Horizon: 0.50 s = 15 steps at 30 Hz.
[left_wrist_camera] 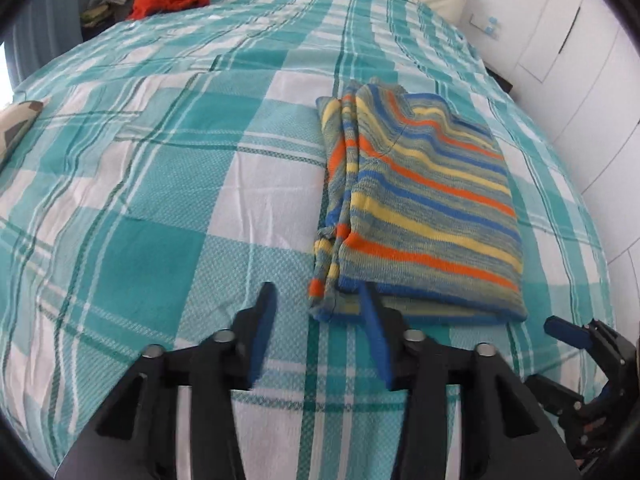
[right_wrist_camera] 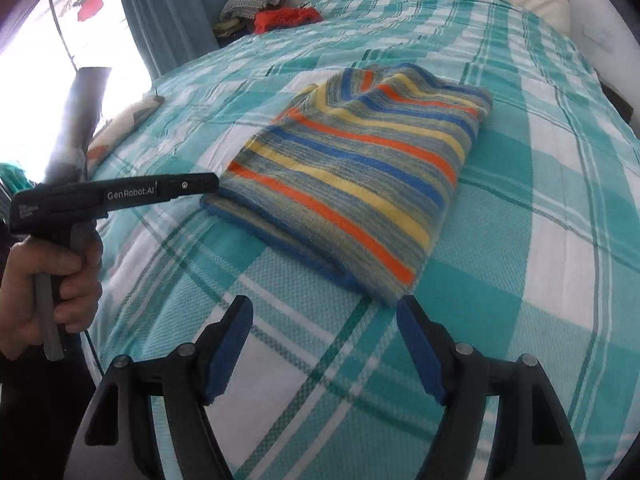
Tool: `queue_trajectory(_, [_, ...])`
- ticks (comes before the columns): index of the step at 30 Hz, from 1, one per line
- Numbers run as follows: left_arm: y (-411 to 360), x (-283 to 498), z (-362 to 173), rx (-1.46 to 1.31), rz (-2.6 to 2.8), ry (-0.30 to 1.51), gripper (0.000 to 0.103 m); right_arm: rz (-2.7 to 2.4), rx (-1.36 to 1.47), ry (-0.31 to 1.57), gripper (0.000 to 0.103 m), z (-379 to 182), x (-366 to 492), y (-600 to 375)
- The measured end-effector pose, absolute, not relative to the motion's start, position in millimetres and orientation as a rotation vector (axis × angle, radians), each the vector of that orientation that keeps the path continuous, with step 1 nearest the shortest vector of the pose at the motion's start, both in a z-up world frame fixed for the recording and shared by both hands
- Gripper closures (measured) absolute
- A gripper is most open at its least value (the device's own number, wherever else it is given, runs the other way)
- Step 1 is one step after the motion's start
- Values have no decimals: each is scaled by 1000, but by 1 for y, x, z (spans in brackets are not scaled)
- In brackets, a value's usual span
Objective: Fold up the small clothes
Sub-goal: 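Release the sweater and lift both tools away from it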
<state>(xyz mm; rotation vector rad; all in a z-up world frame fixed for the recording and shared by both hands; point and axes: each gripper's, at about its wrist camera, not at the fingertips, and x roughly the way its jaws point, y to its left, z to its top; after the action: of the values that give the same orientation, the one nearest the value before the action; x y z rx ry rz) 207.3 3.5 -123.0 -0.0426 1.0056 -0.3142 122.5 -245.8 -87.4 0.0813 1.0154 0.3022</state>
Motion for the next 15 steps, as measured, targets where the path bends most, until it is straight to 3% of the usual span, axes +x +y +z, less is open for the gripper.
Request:
queue_trajectory(1, [5,200,-118,-22,-297,978,23,273,106,1000,21,-84,114,-251])
queue_trajectory(2, [7,193,-113,-2,-278,952,17,243,127,987,19,-82,106,-255])
queue_trajectory(15, [1,181,-106,105,-225,971,15,82,326,1005,19,-95,53,-290])
